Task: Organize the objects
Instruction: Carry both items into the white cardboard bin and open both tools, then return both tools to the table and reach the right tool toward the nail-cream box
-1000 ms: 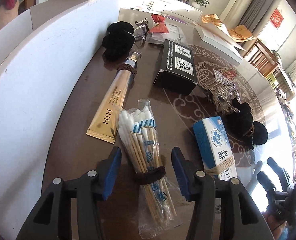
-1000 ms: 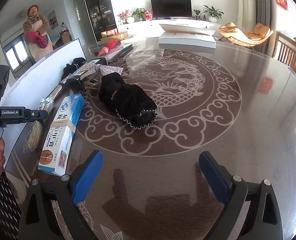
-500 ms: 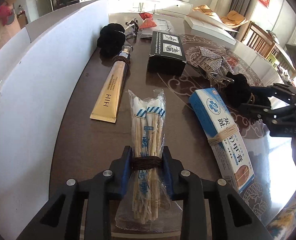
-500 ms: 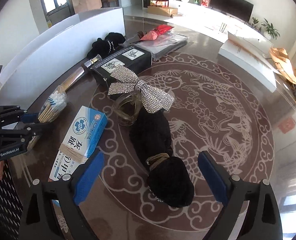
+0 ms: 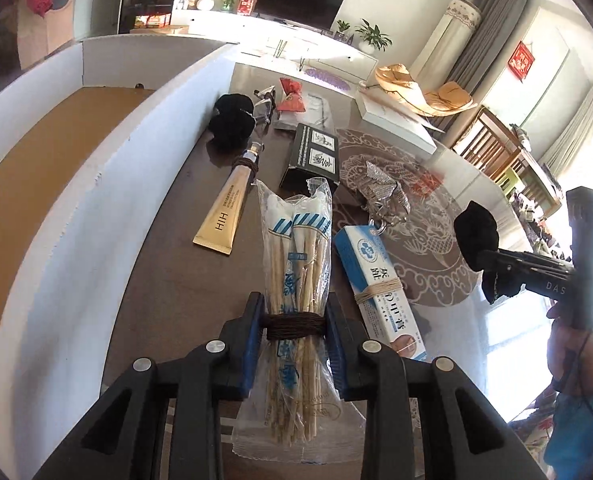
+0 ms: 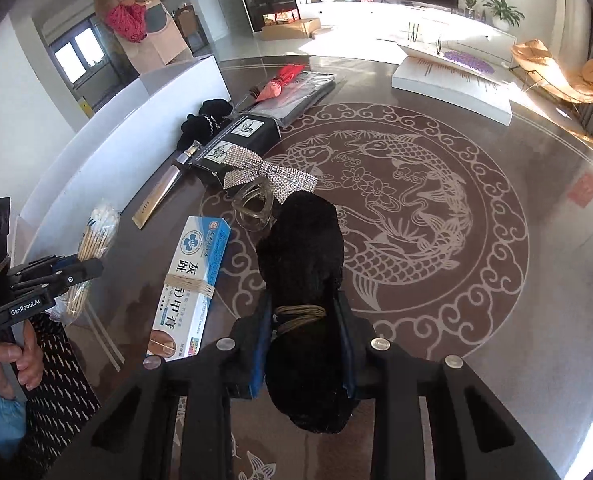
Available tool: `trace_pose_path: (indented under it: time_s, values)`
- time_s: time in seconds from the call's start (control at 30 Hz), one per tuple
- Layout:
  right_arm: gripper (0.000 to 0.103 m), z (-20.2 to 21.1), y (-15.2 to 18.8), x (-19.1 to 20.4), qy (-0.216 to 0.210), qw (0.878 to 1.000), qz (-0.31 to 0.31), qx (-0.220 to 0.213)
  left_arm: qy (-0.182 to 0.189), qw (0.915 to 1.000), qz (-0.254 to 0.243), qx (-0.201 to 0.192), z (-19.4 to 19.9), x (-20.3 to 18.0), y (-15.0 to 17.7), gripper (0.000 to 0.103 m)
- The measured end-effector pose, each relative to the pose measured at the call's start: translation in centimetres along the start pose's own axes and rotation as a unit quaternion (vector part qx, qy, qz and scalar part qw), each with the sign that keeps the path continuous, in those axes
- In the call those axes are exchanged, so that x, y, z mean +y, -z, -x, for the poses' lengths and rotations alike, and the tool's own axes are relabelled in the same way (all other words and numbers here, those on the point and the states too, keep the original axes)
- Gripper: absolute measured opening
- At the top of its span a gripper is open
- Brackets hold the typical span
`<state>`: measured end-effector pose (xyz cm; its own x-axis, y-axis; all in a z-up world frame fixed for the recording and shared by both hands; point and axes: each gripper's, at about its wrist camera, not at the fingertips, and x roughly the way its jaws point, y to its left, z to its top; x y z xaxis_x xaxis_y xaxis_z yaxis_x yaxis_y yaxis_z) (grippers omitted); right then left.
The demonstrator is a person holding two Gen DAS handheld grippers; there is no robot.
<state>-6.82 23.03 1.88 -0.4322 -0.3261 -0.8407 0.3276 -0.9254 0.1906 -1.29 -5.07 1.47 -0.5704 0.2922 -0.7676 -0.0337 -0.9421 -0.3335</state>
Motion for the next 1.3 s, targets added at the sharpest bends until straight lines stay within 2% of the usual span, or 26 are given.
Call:
trace_pose_path:
  time_s: [0.1, 0.23, 0.37, 0.43, 0.5, 0.6, 0.63, 0.67, 0.7, 0.73, 0.77, 0.83, 0.9, 0.97, 1.13, 1.2, 1.23, 1.3]
  values:
    - [0.029, 1.4, -1.9, 3.6, -0.027, 0.999, 0.023, -0.018, -0.012, 0.9993, 0.017, -0.031, 4.0, 2.1, -1.7, 0.029]
    - [0.029, 1.8, -5.6, 12.2, -0.113, 0.990, 0.059, -0.054, -0.092, 0.9937, 0.032, -0.056, 8.0, 7.4, -3.8, 0.029]
    - [0.030, -0.3, -9.2, 22.2, -0.200, 0.974, 0.085, -0.063, -0.160, 0.9837, 0.076, -0.032, 8.9, 14.3, -4.8, 0.029]
    - [0.030, -2.5, -10.4, 26.6, -0.212, 0.970, 0.104, -0.060, -0.188, 0.9784, 0.084, -0.015, 8.5, 16.6, -4.8, 0.029]
    - [0.030, -5.2, -11.1, 30.0, -0.216, 0.969, 0.113, -0.048, -0.200, 0.9759, 0.087, -0.004, 8.0, 18.0, -4.6, 0.029]
    - [0.033, -9.1, -11.1, 33.6, -0.201, 0.972, 0.121, -0.021, -0.219, 0.9714, 0.092, 0.010, 7.4, 19.4, -4.2, 0.031]
    - [0.037, -10.2, -10.8, 34.3, -0.190, 0.974, 0.124, -0.009, -0.227, 0.9690, 0.094, 0.017, 7.2, 19.8, -4.0, 0.037]
    - [0.048, -10.9, -10.5, 34.8, -0.183, 0.975, 0.124, 0.000, -0.235, 0.9667, 0.098, 0.026, 7.1, 20.1, -3.8, 0.053]
    - [0.055, -11.2, -10.2, 34.8, -0.177, 0.977, 0.120, -0.001, -0.240, 0.9652, 0.099, 0.026, 7.1, 20.2, -3.5, 0.063]
    - [0.068, -10.9, -9.8, 34.4, -0.175, 0.978, 0.114, -0.012, -0.245, 0.9645, 0.098, 0.018, 7.3, 20.0, -3.3, 0.077]
    - [0.079, -10.3, -9.3, 33.8, -0.173, 0.978, 0.111, -0.027, -0.248, 0.9642, 0.094, 0.005, 7.6, 19.6, -3.0, 0.079]
    - [0.090, -8.9, -8.4, 32.2, -0.156, 0.979, 0.117, -0.057, -0.248, 0.9652, 0.082, -0.013, 8.3, 18.6, -2.7, 0.079]
    - [0.092, -7.5, -7.5, 30.2, -0.128, 0.980, 0.125, -0.083, -0.238, 0.9681, 0.076, -0.024, 8.6, 17.2, -2.6, 0.079]
    - [0.092, -6.4, -6.4, 27.4, -0.097, 0.981, 0.130, -0.104, -0.212, 0.9740, 0.066, -0.042, 9.1, 15.1, -2.4, 0.079]
    - [0.098, -3.7, -2.9, 17.7, -0.002, 0.983, 0.111, -0.148, -0.108, 0.9923, 0.002, -0.061, 8.7, 6.6, -1.0, 0.080]
    - [0.098, -3.4, -1.8, 13.3, 0.038, 0.984, 0.091, -0.148, -0.066, 0.9961, -0.028, -0.051, 7.6, 2.9, -0.4, 0.084]
    - [0.098, -3.6, -0.9, 11.0, 0.059, 0.985, 0.078, -0.141, -0.050, 0.9971, -0.041, -0.042, 6.7, 1.3, 0.1, 0.089]
    - [0.098, -4.5, 0.5, 6.9, 0.093, 0.988, 0.044, -0.113, -0.026, 0.9976, -0.061, -0.019, 4.4, -1.6, 1.1, 0.090]
